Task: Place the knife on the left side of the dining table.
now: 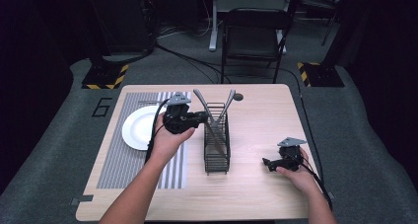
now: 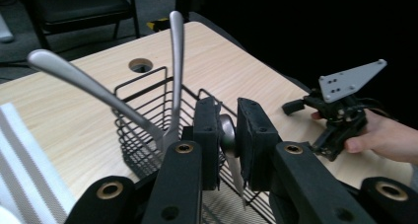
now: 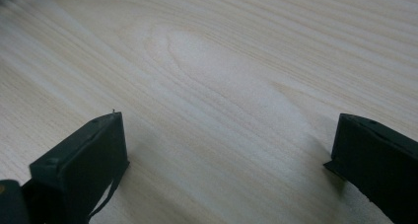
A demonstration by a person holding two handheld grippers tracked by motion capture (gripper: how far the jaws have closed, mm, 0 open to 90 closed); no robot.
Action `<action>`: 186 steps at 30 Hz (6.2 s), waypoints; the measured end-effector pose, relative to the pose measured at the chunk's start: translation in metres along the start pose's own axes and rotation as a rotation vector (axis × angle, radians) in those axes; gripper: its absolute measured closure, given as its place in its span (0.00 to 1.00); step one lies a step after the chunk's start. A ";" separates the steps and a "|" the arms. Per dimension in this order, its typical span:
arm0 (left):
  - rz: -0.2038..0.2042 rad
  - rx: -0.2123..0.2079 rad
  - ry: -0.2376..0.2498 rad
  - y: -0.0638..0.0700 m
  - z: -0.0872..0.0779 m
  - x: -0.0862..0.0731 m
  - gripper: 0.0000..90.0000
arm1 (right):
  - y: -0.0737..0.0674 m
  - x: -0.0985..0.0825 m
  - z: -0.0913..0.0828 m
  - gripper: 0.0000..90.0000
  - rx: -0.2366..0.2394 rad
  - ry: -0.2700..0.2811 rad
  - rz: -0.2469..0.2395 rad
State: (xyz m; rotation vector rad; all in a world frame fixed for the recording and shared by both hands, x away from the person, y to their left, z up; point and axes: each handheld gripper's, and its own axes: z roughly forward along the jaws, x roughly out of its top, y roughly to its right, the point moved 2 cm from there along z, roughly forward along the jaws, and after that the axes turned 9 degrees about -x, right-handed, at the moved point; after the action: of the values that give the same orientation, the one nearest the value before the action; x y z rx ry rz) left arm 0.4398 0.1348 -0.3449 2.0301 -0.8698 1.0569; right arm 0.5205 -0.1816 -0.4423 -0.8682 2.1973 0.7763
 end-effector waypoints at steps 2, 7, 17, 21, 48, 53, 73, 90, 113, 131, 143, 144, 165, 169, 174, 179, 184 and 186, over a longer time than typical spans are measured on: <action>-0.005 -0.008 0.000 0.003 0.001 0.001 0.90 | 0.000 0.000 0.000 0.00 0.004 0.001 -0.001; 0.008 -0.024 0.004 0.009 0.004 0.004 0.91 | 0.000 0.000 0.000 0.00 0.000 0.000 0.000; 0.008 -0.029 -0.002 0.014 0.004 0.010 0.93 | 0.000 0.000 0.000 0.00 -0.001 0.000 0.000; 0.003 -0.019 -0.001 0.014 0.001 0.012 0.93 | 0.000 0.000 0.000 0.00 0.000 0.000 0.000; 0.013 -0.001 0.013 0.030 -0.025 0.036 0.93 | 0.000 0.000 0.000 0.00 0.001 -0.001 -0.001; 0.010 0.001 0.024 0.032 -0.031 0.042 0.93 | 0.000 0.000 0.000 0.00 0.002 -0.002 0.000; 0.015 0.025 0.088 0.038 -0.067 0.063 0.93 | 0.000 0.000 0.000 0.00 0.000 -0.001 -0.001; 0.002 0.054 0.133 0.035 -0.100 0.064 0.93 | 0.000 0.000 0.000 0.00 0.001 -0.004 0.002; -0.050 0.129 0.137 0.004 -0.122 0.038 0.93 | 0.000 0.000 0.000 0.00 0.001 -0.001 0.001; -0.133 0.181 0.122 -0.024 -0.120 0.004 0.93 | 0.000 0.000 0.000 0.00 0.001 0.000 0.000; -0.193 0.220 0.099 -0.043 -0.115 -0.024 0.93 | 0.000 0.000 0.000 0.00 0.000 0.000 0.000; -0.196 0.223 0.097 -0.044 -0.114 -0.026 0.93 | 0.000 0.000 0.000 0.00 0.001 0.000 0.000; -0.271 0.246 0.094 -0.065 -0.106 -0.054 0.93 | 0.000 0.000 0.000 0.00 0.001 0.000 0.000; -0.289 0.255 0.117 -0.067 -0.111 -0.060 0.93 | 0.000 0.000 0.000 0.00 0.001 0.000 0.000; -0.317 0.294 0.141 -0.073 -0.120 -0.071 0.91 | 0.000 0.000 0.000 0.00 0.000 0.000 0.001; -0.335 0.349 0.146 -0.080 -0.130 -0.084 0.89 | 0.000 0.000 0.000 0.00 0.002 0.000 0.000; -0.363 0.370 0.159 -0.084 -0.136 -0.092 0.88 | 0.000 0.000 0.000 0.00 0.002 0.000 0.001; -0.373 0.382 0.165 -0.086 -0.139 -0.097 0.87 | 0.000 0.000 0.000 0.00 0.005 -0.003 0.003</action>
State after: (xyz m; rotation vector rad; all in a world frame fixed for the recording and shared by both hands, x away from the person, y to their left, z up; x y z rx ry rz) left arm 0.4088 0.3168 -0.3900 2.2565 -0.1970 1.2168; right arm 0.5204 -0.1817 -0.4423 -0.8609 2.1975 0.7728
